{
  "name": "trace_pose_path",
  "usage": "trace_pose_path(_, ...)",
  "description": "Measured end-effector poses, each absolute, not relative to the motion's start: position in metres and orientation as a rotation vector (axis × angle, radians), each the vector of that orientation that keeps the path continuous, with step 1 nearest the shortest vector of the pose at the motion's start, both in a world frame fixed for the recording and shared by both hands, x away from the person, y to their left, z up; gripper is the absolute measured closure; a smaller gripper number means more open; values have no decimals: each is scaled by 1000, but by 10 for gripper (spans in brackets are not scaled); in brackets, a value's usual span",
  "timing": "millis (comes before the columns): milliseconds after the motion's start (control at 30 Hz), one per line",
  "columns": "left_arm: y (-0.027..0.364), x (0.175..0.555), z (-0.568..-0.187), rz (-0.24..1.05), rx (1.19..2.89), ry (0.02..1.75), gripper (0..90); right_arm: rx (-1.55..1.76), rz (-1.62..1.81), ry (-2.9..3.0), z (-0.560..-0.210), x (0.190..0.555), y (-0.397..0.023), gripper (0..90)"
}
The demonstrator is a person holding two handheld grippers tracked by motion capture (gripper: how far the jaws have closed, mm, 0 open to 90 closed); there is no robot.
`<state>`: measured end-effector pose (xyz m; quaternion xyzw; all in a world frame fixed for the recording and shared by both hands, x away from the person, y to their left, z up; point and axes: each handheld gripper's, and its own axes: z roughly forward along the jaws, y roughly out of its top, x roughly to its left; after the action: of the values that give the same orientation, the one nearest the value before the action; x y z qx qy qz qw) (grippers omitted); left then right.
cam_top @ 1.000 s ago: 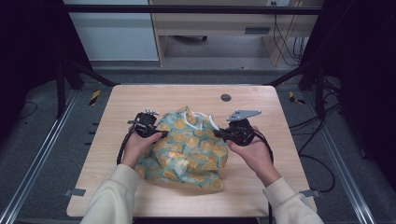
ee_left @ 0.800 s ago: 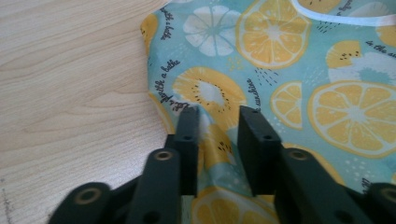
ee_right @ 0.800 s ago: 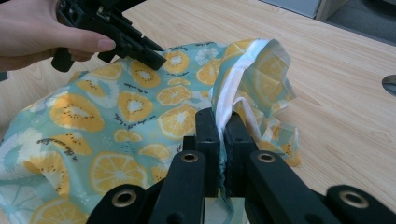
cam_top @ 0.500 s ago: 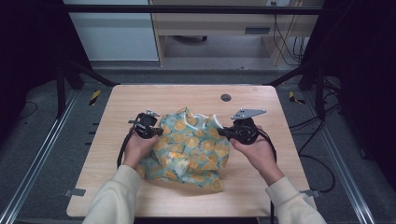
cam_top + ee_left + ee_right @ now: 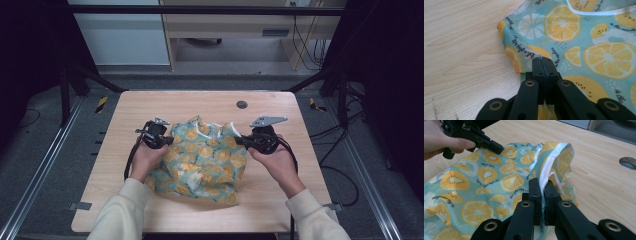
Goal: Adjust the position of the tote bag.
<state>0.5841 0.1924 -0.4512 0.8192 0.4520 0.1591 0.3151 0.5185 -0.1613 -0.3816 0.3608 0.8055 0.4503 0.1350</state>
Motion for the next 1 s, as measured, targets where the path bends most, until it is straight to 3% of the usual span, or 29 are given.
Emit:
trace_pose_path(233, 198, 577, -440, 476, 2123, 1174, 900, 1045, 1282, 2313, -378, 519, -167, 876)
trace_pose_path(533, 209, 550, -407, 673, 2081, 1090, 900, 1026, 1265, 2261, -368, 513, -187, 880)
trace_pose_path(1000, 215, 518, -388, 744, 2030, 996, 900, 1011, 1298, 2216, -356, 511, -202, 888)
